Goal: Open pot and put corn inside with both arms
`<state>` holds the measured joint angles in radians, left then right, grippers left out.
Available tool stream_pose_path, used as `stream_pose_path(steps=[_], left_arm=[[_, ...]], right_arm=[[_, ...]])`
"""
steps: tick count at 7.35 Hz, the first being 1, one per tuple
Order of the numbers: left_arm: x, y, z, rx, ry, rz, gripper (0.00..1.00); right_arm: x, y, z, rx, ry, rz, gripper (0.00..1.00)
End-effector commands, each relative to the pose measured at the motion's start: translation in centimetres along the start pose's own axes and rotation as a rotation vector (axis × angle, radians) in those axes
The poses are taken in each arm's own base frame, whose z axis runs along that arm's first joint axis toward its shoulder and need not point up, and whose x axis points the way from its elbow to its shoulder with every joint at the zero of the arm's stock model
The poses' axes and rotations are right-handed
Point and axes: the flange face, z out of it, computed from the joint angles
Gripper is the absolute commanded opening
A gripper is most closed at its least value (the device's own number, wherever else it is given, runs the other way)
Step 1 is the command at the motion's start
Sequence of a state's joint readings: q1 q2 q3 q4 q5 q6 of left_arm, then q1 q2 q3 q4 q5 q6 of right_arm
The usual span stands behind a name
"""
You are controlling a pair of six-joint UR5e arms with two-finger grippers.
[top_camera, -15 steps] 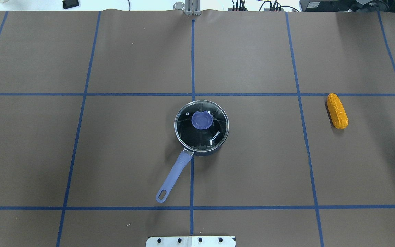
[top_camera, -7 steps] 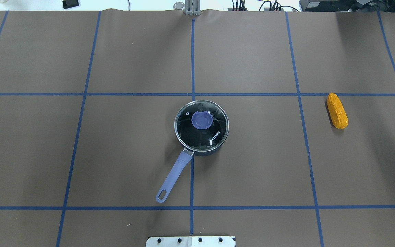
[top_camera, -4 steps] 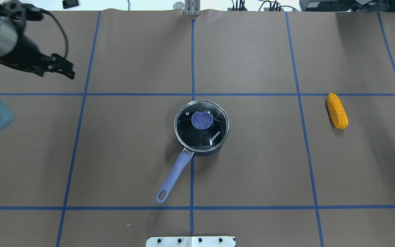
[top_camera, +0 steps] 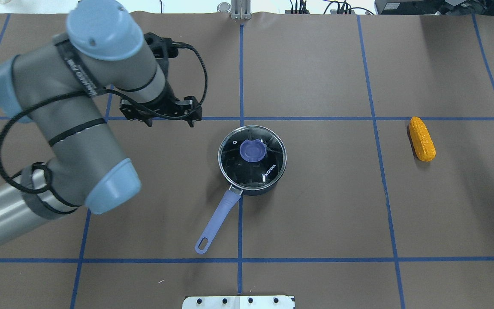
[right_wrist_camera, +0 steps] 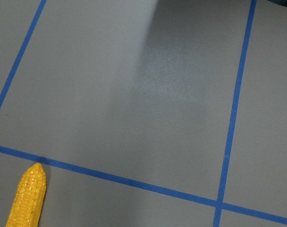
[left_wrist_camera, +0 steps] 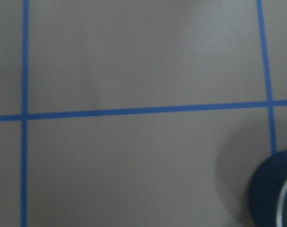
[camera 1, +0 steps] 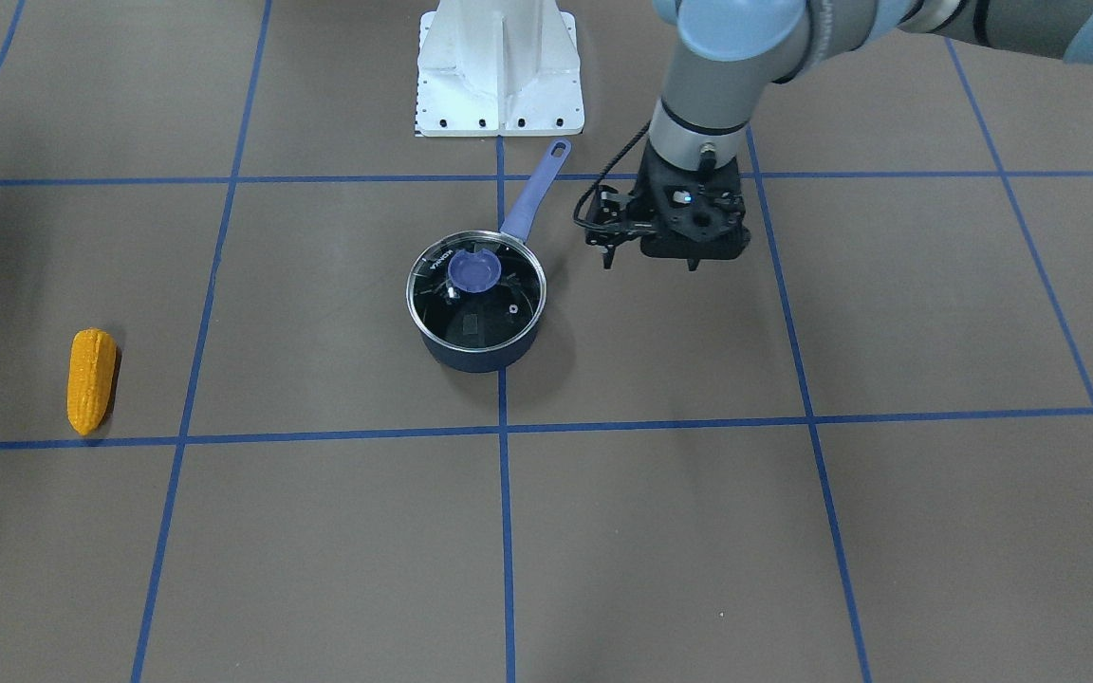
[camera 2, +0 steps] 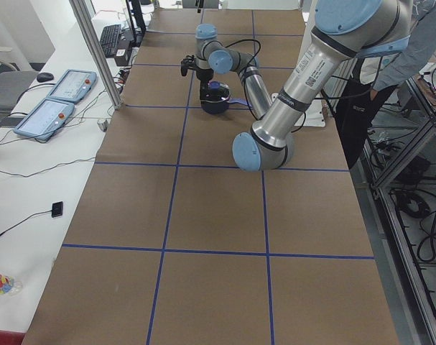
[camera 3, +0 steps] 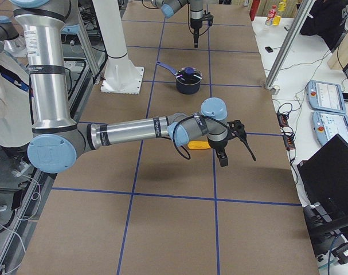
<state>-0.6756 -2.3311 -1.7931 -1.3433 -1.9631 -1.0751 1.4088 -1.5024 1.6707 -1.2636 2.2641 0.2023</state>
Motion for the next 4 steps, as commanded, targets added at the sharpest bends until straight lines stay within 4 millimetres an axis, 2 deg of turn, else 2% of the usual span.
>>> stream_pose_path(steps=[1,3,4], left_arm=[[9.5,1.0,2.2,-0.01,-0.001,-0.039,0.99],[12.9,2.8,2.5,-0.011,0.023,-0.068,0.99],[14.2,2.4,2.5,-0.011,0.018,-0.109,0.99]], right_arm=[[-0.2,0.0,0.1,-0.002,-0.001,0.01,1.0],[-0.3,0.0,0.3,-0.005,-0.003,0.015,1.0],[-0.3,0.0,0.3,-0.005,-0.003,0.015,1.0]])
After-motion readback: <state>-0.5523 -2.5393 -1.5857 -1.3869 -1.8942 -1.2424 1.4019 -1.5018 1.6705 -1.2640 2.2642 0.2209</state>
